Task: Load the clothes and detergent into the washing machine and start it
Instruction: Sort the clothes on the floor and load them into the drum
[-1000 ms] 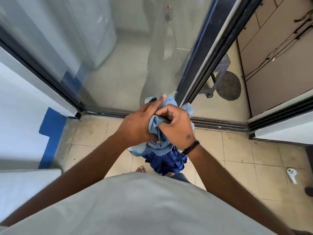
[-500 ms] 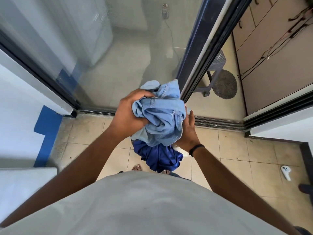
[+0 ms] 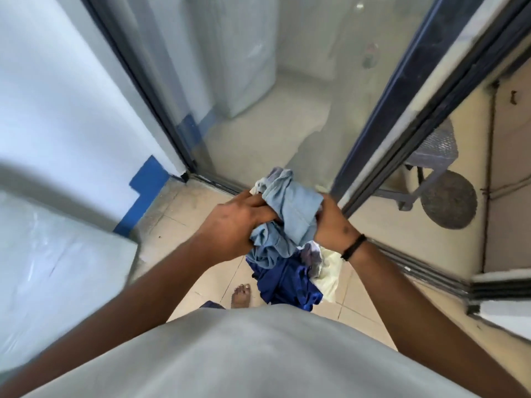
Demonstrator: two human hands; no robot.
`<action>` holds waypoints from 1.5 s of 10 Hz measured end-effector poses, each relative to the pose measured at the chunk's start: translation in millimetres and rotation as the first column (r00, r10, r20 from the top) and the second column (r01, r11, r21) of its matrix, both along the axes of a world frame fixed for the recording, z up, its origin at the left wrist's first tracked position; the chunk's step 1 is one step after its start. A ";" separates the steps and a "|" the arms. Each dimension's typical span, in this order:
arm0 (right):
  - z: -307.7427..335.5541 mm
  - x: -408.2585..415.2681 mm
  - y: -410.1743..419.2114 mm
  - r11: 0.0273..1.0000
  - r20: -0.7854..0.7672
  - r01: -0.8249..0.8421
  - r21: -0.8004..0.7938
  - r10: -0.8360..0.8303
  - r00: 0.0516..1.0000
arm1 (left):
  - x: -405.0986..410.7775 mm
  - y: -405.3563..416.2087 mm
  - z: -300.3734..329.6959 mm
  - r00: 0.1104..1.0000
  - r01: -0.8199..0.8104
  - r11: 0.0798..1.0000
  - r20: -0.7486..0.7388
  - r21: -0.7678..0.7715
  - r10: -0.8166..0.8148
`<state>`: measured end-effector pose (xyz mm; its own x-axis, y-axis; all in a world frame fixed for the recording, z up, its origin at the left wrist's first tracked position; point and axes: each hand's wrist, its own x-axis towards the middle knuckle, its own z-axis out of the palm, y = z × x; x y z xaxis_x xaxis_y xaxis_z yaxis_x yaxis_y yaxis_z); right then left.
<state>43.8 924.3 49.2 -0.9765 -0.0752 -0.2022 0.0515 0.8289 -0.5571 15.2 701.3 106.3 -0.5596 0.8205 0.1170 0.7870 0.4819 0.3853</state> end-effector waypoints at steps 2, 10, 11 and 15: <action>62.1 5.6 -34.1 0.804 0.161 -0.376 -0.461 0.493 0.855 | 31.7 -46.8 -10.0 0.952 -0.299 0.951 -0.099 -0.081 0.291; 48.7 -97.5 -412.9 0.573 -0.708 -0.818 -0.044 0.560 0.430 | 54.9 -314.6 -6.8 0.322 -0.805 0.117 0.262 0.582 0.910; 43.2 -109.1 -449.1 0.546 -0.720 -0.838 0.006 0.583 0.375 | 54.8 -362.1 -7.5 0.233 -0.809 0.094 0.170 0.580 0.958; 63.3 -136.0 -572.2 0.368 -0.717 -0.926 0.080 0.667 0.203 | 11.5 -476.7 4.0 0.337 -0.843 0.058 0.441 0.534 0.832</action>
<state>-92.2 352.0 112.5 -0.1929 -0.8099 0.5539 -0.9341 -0.0213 -0.3564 26.7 224.6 110.3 -0.8315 -0.4822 0.2757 0.0202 0.4699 0.8825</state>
